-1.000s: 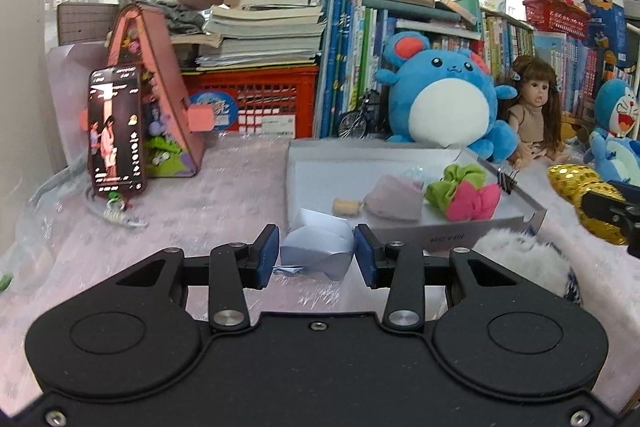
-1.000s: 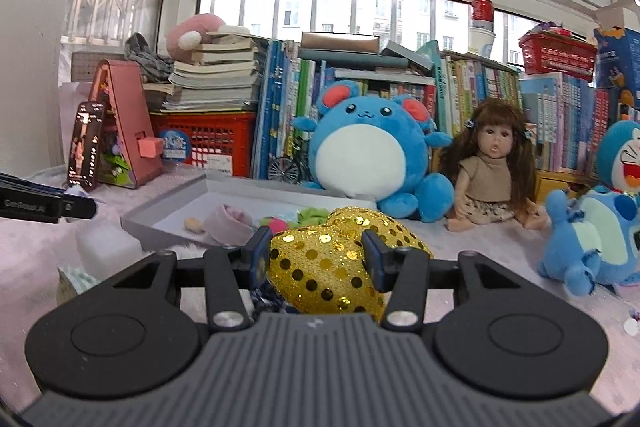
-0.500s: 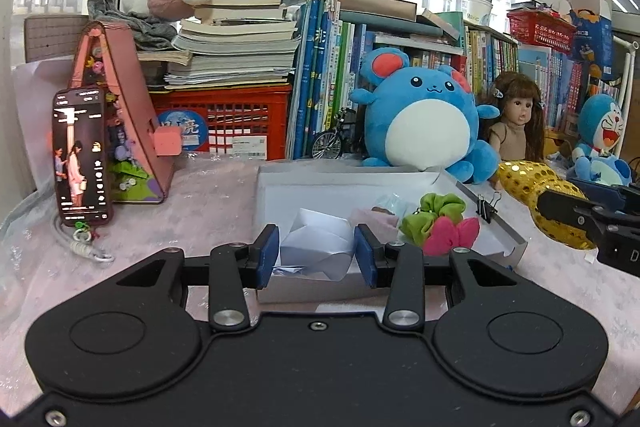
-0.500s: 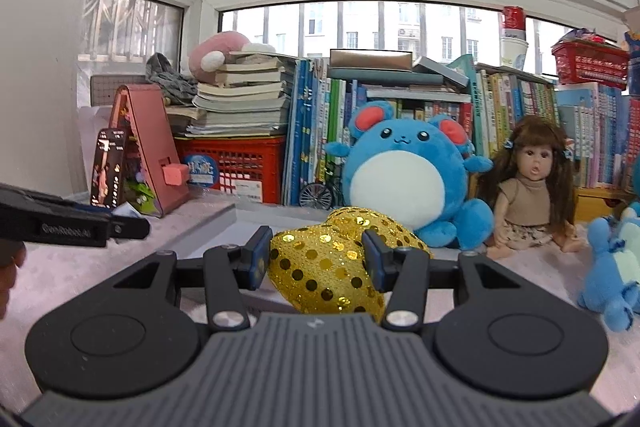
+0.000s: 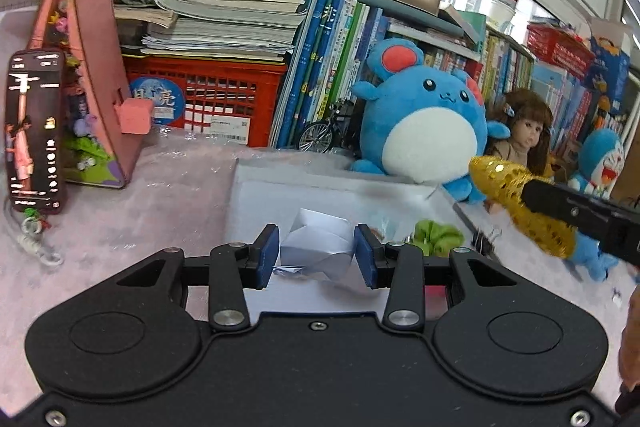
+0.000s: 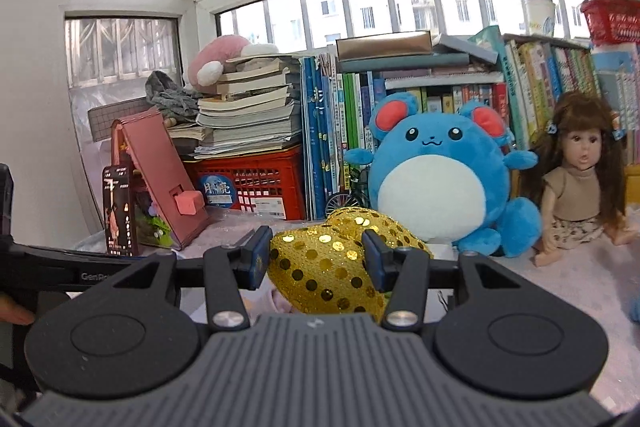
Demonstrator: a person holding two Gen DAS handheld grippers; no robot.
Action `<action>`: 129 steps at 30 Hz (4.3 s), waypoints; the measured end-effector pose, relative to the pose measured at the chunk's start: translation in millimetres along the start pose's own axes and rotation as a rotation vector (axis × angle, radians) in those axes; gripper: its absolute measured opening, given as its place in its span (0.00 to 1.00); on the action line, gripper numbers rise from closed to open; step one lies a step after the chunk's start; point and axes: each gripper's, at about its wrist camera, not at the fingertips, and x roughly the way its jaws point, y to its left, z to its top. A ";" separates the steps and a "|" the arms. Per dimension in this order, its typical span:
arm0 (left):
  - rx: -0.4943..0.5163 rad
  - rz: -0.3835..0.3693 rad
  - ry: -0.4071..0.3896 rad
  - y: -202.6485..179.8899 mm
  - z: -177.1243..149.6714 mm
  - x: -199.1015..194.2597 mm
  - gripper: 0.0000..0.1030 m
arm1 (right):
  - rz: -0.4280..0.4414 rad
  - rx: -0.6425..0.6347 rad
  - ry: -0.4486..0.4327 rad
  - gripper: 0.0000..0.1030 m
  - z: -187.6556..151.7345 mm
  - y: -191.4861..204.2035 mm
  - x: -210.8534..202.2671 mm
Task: Organize soft objects
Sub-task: 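Carry the white paper and gold sequined pillow over the white box, then open both tools to release the paper and gold pillow into the box, then move both tools back toward the remaining soft items on the table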
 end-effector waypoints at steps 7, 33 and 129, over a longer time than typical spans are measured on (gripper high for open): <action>-0.087 0.002 0.048 6.7 32.1 47.8 0.38 | 0.036 0.103 0.084 0.52 18.8 -13.7 47.1; -0.172 0.076 0.263 20.3 31.0 146.7 0.38 | -0.007 0.278 0.277 0.53 -12.9 -28.9 154.6; 0.148 -0.078 -0.062 -32.9 -72.2 -80.9 0.84 | -0.103 -0.060 0.033 1.00 -78.5 -20.4 -67.9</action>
